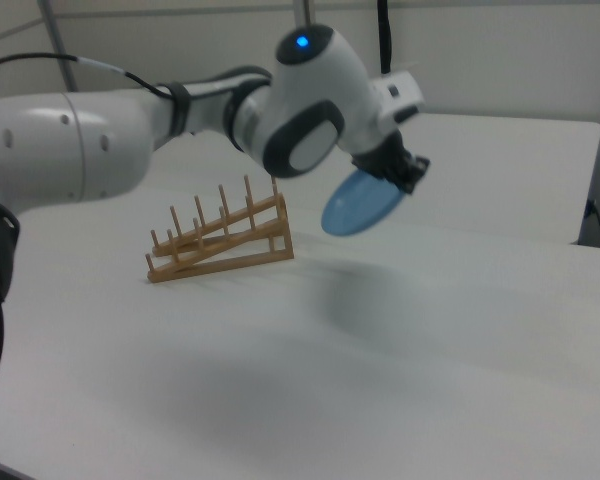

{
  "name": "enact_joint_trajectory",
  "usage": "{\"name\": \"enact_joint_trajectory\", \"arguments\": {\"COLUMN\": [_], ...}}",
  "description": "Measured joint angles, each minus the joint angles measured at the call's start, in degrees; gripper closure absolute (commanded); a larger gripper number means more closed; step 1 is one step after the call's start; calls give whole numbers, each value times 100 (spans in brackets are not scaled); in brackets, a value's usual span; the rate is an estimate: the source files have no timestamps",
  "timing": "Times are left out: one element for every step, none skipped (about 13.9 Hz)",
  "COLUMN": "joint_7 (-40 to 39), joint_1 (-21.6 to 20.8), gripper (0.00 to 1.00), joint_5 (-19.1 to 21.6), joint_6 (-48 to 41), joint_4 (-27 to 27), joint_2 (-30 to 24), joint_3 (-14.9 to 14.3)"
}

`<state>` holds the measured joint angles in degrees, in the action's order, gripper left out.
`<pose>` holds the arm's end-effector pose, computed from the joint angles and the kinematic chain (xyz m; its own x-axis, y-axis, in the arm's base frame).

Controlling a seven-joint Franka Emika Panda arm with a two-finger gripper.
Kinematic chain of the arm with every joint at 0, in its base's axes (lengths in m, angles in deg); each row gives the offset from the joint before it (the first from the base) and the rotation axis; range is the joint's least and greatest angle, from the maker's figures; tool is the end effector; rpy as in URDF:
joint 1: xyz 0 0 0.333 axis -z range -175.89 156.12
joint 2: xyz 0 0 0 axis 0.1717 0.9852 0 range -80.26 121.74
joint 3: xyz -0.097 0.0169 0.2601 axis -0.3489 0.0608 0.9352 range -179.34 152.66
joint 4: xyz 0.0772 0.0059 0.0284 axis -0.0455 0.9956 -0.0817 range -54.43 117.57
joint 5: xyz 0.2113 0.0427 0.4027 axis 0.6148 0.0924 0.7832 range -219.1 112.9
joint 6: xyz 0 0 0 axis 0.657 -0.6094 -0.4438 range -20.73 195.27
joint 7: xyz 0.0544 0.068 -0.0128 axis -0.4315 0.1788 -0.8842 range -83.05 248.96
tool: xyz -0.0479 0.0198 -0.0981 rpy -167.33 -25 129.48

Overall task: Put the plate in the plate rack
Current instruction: 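Close the gripper on the plate rim and tilt the plate up, then lift the plate on edge and carry it over the wooden rack pegs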

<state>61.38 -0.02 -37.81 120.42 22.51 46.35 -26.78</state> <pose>0.7303 -0.2802 0.4633 0.8155 -0.0872 0.5721 -0.1470 -0.9874 0.0591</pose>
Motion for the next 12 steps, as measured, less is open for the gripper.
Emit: {"name": "enact_joint_trajectory", "arguments": {"joint_7": [-150, -235, -298, -313, -337, -346, -350, -335, -312, -251, -180, -34], "joint_1": [-158, -323, -579, -889, -1126, -1458, -1679, -1987, -2233, -2459, -2606, -2706], "gripper": [95, 95, 95, 95, 95, 94, 94, 93, 93, 93, 93, 93], "joint_5": [0, -1, -4, -19, -104, -318, -562, -881, -1145, -1394, -1676, -2014], "joint_6": [96, 264, 535, 793, 972, 1149, 1197, 1217, 1218, 1218, 1218, 1218], "joint_4": [-5, -5, -5, -1, 4, 12, 19, 39, 59, 84, 111, 153], "joint_2": [-171, -286, -407, -530, -608, -694, -737, -793, -839, -875, -882, -878], "joint_3": [-21, -88, -243, -436, -576, -754, -867, -1026, -1143, -1230, -1262, -1267]}}
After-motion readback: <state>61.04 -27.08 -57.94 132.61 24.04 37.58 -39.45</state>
